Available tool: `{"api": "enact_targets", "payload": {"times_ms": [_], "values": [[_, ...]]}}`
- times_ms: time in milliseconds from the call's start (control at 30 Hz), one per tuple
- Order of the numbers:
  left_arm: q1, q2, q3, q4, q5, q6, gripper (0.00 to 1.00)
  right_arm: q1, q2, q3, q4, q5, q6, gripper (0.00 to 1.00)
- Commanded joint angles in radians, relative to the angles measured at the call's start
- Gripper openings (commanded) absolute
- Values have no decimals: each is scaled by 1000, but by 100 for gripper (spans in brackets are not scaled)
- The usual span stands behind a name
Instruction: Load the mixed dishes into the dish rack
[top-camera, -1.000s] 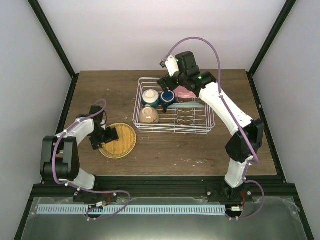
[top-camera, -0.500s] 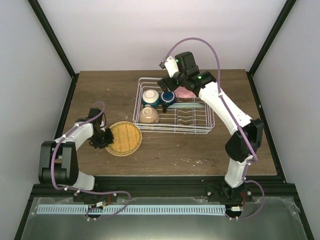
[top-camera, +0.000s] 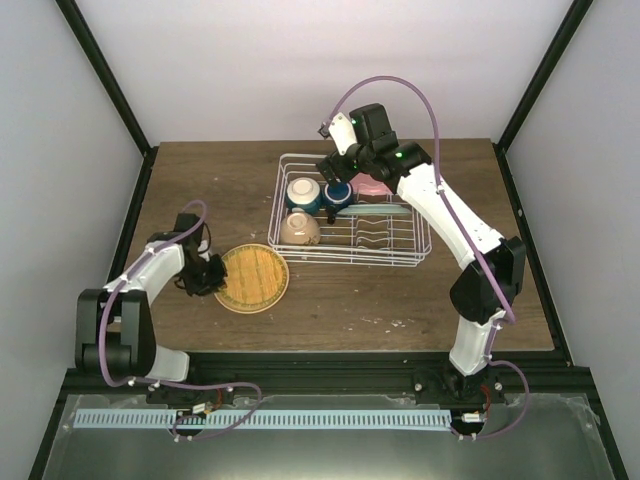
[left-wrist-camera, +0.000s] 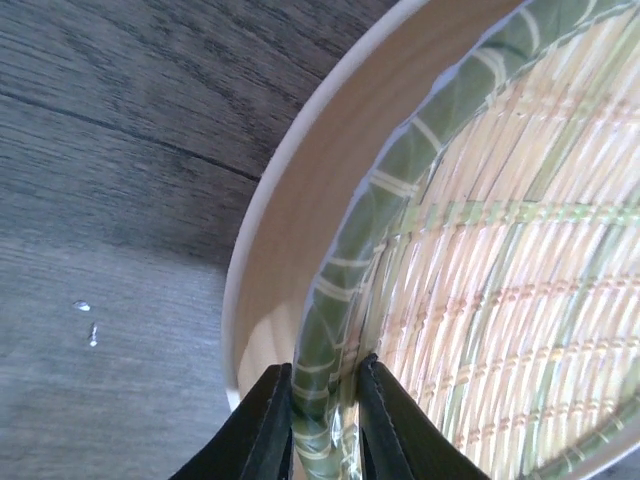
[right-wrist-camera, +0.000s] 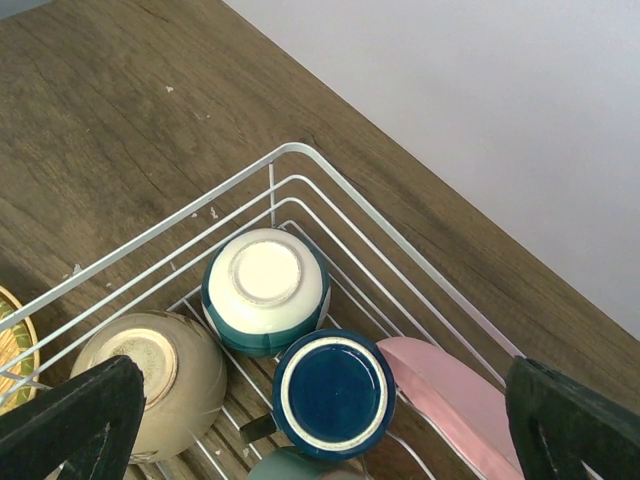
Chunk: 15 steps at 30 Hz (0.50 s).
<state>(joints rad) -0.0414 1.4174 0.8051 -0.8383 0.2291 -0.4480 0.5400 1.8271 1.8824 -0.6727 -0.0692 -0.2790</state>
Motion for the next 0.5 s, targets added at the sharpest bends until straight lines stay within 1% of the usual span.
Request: {"api": "enact_targets", "payload": {"times_ms": [0, 167, 333, 467], "values": [[-11, -34, 58, -101, -16, 22, 1, 6, 17, 5, 2, 11, -12, 100], [-11, -78, 103, -193, -43, 52, 0, 6, 17, -1, 2, 1, -8, 100], [-6, -137, 124, -257, -51, 48, 0, 6, 19, -18, 10, -2, -8, 100], [0, -171, 175, -303, -55, 51, 0, 7, 24, -20, 15, -10, -8, 100]]}}
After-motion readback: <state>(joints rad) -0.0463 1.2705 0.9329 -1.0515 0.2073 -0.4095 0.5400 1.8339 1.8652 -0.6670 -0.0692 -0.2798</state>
